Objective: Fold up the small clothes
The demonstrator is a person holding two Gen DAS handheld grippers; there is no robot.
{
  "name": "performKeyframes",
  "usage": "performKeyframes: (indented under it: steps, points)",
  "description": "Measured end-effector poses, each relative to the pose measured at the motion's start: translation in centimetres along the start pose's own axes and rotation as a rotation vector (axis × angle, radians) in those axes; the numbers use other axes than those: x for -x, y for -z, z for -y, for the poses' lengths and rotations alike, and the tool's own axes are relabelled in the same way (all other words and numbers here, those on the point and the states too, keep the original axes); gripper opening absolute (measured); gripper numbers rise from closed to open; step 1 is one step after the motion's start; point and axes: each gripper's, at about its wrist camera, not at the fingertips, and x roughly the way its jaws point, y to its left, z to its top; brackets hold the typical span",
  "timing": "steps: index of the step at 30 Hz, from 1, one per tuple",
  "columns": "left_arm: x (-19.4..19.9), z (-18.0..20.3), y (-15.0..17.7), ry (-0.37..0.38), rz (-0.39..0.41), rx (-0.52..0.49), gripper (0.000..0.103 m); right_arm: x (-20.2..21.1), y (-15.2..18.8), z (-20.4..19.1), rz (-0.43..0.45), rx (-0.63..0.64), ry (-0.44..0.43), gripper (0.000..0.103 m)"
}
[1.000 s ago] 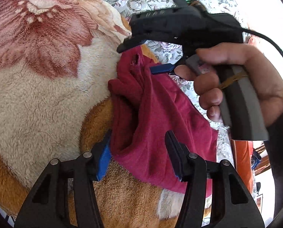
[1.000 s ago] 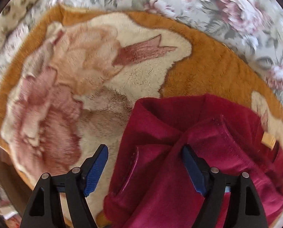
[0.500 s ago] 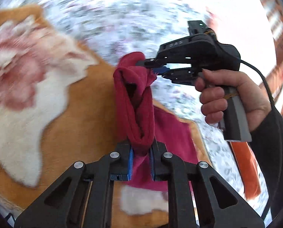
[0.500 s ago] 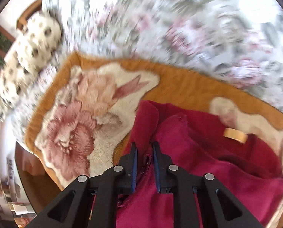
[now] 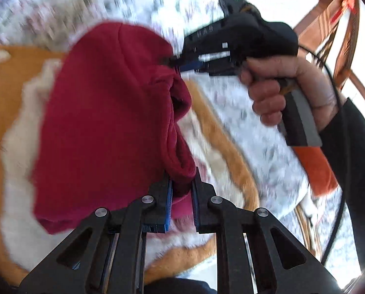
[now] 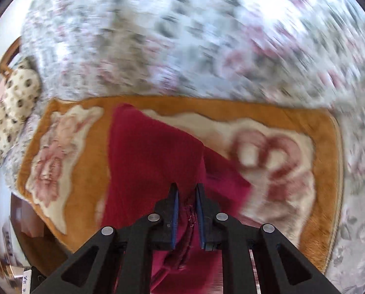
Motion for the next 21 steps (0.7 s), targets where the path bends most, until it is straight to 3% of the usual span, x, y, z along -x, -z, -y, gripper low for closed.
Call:
performKeyframes:
  steps: [4,7,9,11,13,14,16,17,19,21]
  points:
    - [-1.4,-1.1,0.9,0.001,-0.077,0.029,0.017,-3.4,2.1,4.3,-0.005,-0.105,0.017,0.015]
    - [0.7,-1.4,1.7,0.057,-0.1,0.028,0.03,-4.0,3.8,5.9,0.082,-0.188,-0.012,0.021]
    - [3.3,-1.6,2.0,0.051,-0.051,-0.018,0.031,-3.0,4.7,6.4,0.145,-0.244,-0.02,0.025]
    - [6.1,-1.9,1.3,0.036,0.047,-0.062,0.034,-1.3,5.2,5.9,0.212,-0.222,0.054,0.025]
    - [7.7,-2.7,0.1,-0.003,0.135,-0.088,0.046,1.4,5.6,4.5,0.326,-0.123,0.166,0.025]
    - [7.6,-3.4,-0.6,-0.033,0.143,-0.088,0.047,2.9,5.8,3.3,0.383,-0.039,0.176,0.025]
    - [6.1,-5.1,-1.3,-0.065,0.093,-0.05,0.047,5.3,6.7,0.2,0.46,0.129,0.109,0.025]
    - [5.0,-6.0,-1.2,-0.069,0.057,-0.022,0.047,6.2,7.4,-2.0,0.45,0.236,0.029,0.025]
    - [2.8,-6.3,-0.5,-0.079,0.001,0.003,0.047,6.0,8.6,-4.6,0.399,0.385,-0.039,0.025]
    - [2.0,-6.0,0.4,-0.102,-0.009,-0.027,0.047,4.1,10.0,-6.5,0.327,0.51,0.032,0.025]
